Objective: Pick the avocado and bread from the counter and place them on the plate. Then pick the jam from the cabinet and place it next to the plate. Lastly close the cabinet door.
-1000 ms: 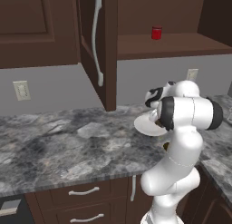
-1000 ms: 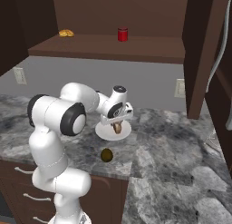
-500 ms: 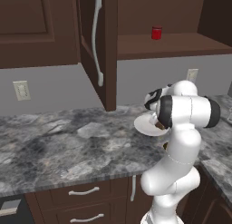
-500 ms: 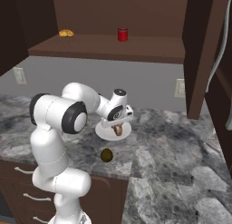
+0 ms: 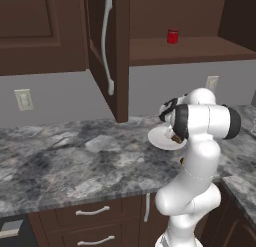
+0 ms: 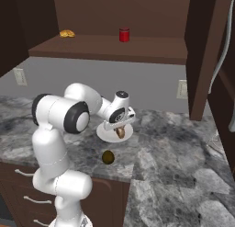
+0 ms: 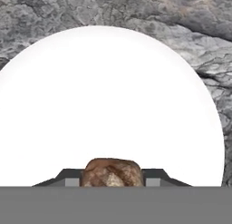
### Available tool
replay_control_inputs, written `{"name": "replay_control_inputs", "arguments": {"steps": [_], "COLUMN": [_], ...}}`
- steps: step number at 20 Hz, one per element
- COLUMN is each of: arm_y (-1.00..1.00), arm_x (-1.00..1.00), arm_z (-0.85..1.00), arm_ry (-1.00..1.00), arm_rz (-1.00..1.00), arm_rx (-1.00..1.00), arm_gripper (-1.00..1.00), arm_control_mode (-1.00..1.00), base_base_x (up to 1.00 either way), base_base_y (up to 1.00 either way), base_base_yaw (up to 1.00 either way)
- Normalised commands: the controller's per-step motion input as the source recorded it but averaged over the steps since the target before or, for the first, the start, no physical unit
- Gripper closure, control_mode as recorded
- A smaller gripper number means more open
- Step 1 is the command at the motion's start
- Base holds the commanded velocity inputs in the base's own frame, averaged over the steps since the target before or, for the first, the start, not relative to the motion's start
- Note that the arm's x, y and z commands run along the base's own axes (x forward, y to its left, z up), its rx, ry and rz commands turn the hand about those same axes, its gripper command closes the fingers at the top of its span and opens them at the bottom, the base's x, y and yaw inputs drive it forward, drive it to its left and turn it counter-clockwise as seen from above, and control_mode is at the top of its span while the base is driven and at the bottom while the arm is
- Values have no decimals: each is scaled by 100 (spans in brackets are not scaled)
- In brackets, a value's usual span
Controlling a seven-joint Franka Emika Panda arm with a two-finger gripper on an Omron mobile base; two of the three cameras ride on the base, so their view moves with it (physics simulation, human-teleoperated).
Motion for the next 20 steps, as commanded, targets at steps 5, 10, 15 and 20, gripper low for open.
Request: {"name": "replay_control_inputs", "arguments": {"steps": [5, 10, 15, 20], "arm_y": [0, 0, 0, 0], "arm_x": [21, 16, 1, -43], "arm_z": [0, 0, 38, 52], "arm_ry": [0, -1, -11, -17], "arm_rz": [1, 0, 1, 3], "arm_rx": [-1, 0, 0, 0], "arm_gripper": [-100, -100, -100, -100], "arm_control_mode": [-100, -100, -100, -100], "base_base_x": [0, 0, 0, 0], "base_base_y": [0, 0, 0, 0], "base_base_yaw": [0, 0, 0, 0]}}
